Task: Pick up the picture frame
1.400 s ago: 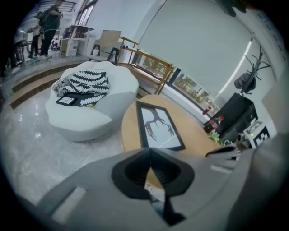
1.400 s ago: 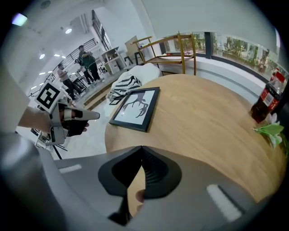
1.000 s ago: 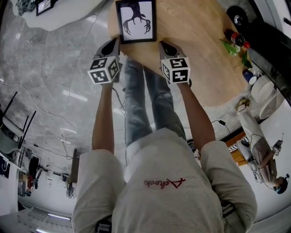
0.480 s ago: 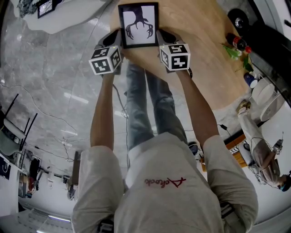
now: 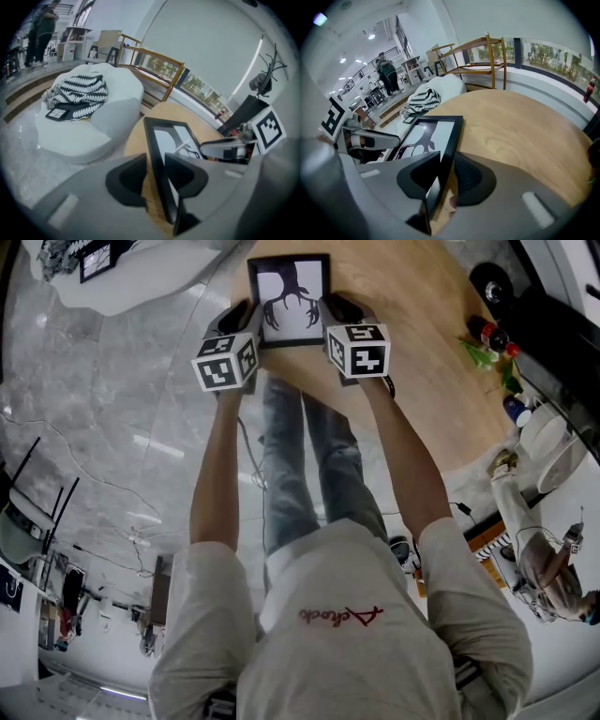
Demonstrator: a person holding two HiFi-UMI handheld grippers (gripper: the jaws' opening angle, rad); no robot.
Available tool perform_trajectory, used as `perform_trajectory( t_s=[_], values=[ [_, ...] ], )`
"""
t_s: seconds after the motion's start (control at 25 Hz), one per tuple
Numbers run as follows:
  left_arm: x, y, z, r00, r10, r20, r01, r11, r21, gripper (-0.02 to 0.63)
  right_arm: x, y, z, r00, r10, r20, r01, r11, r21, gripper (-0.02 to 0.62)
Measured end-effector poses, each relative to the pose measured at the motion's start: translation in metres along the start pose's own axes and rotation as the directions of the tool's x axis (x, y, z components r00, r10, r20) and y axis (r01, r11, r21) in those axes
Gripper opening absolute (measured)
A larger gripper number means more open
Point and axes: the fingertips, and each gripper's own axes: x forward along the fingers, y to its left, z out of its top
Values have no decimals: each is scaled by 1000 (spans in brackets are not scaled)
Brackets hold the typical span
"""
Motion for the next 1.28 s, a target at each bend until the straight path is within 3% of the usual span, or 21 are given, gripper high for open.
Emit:
perform_trajectory(
  t_s=[0.2, 0.44, 1.28],
  values=[
    [5, -7, -3, 1000, -18, -13, 18, 1000, 4, 141, 3, 3, 0, 1000, 5, -4, -5, 1000, 16, 106],
    [8, -3, -3, 1000, 18, -1, -18, 1000, 1, 84, 6, 3, -6, 1000, -8, -2, 8, 999, 33, 103],
    [0, -6, 3, 998, 53, 22, -52, 998, -24, 72, -7, 5, 1, 998, -39, 40, 35, 996, 87, 80]
  ],
)
